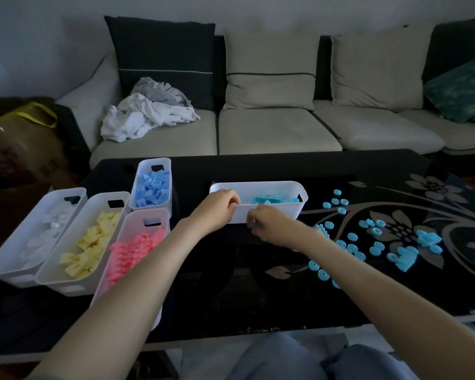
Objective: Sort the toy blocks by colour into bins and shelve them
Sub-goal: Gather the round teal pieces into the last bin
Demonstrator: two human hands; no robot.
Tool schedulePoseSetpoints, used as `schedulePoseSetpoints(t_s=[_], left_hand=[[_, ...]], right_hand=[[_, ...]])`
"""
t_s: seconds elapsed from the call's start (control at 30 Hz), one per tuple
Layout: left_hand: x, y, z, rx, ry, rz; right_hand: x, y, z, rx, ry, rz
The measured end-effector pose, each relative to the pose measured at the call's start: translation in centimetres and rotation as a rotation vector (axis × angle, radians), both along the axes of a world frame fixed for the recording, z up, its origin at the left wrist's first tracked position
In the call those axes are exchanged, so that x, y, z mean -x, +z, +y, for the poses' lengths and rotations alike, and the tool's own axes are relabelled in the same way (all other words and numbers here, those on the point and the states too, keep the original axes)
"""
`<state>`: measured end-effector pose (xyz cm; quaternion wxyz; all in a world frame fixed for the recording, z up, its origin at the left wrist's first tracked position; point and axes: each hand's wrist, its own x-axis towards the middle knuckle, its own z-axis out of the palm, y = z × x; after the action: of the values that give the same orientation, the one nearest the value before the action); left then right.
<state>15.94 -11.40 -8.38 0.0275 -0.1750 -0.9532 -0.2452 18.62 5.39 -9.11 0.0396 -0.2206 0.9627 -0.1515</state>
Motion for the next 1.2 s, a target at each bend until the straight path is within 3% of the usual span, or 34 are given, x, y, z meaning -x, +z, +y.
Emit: schedulePoseSetpoints(t_s=[0.17,0.3,0.37,0.47,0.57,0.7,0.83,0.97,1.2], left_hand=[[-0.5,0.3,-0.3,-0.007,0.033,-0.019],[-0.8,0.2,0.3,-0.006,0.071,0.178],[-1.8,0.4,1.5,-0.058,0.010,0.271],[-3.8,-0.1,4.8,-0.062,-0.229,0.256],[-4.9,-1.7,8.2,0.070,-0.354,0.132],[-4.2,-5.0,11.4,0.328,-0.355,0.021],[-3.4,-6.8,12.3,0.405,-0.267,0.089],[-3.0,-7.2,12.1,0.348,-0.235,0.134],[-2.5,-7.4,12.0,0.235,-0.306,0.202]], right_hand=[[2.0,3.4,1.2,0.236,-0.097,0.200],[3.0,3.0,3.2,0.186,-0.158,0.180],[2.6,2.2,5.1,0.253,-0.215,0.201],[1.3,0.6,8.9,0.333,-0.411,0.276],[-0.2,-1.3,11.5,0.147,-0.586,0.127],[-2.8,-3.8,12.0,-0.123,-0.467,-0.104],[-3.3,-5.1,12.3,-0.128,-0.368,0.057],[-2.3,-5.8,12.5,-0.135,-0.364,0.222],[-1.1,-6.1,12.5,-0.155,-0.417,0.311]])
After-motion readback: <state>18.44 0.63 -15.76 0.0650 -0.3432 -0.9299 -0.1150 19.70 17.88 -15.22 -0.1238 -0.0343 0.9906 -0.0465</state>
